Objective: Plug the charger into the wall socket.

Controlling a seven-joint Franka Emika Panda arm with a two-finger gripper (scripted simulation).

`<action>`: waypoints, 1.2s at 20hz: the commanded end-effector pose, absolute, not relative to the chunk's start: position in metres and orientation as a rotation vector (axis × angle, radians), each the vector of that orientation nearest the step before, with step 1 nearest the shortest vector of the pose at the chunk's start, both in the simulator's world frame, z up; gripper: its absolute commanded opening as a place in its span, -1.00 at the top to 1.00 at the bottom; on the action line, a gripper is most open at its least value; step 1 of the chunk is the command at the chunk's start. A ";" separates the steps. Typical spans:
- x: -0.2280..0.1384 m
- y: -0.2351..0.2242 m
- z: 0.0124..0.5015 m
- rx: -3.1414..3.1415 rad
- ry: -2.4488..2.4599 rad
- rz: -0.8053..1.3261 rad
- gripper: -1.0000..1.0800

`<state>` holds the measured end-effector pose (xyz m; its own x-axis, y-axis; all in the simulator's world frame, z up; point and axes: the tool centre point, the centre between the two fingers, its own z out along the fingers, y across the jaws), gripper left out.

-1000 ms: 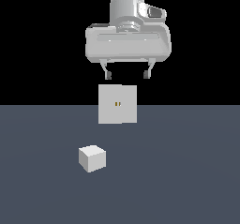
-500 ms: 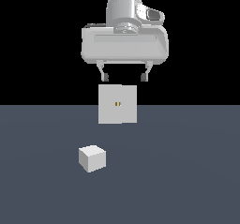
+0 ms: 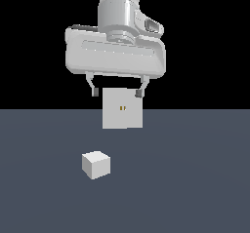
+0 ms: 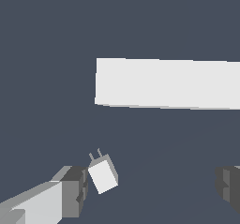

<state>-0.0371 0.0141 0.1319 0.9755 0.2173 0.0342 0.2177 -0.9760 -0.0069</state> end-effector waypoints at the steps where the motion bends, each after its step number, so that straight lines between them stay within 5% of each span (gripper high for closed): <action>1: -0.047 0.022 0.121 -3.093 -0.458 -0.069 -0.92; 24: -0.102 0.047 0.061 -2.930 -1.022 -0.154 -0.92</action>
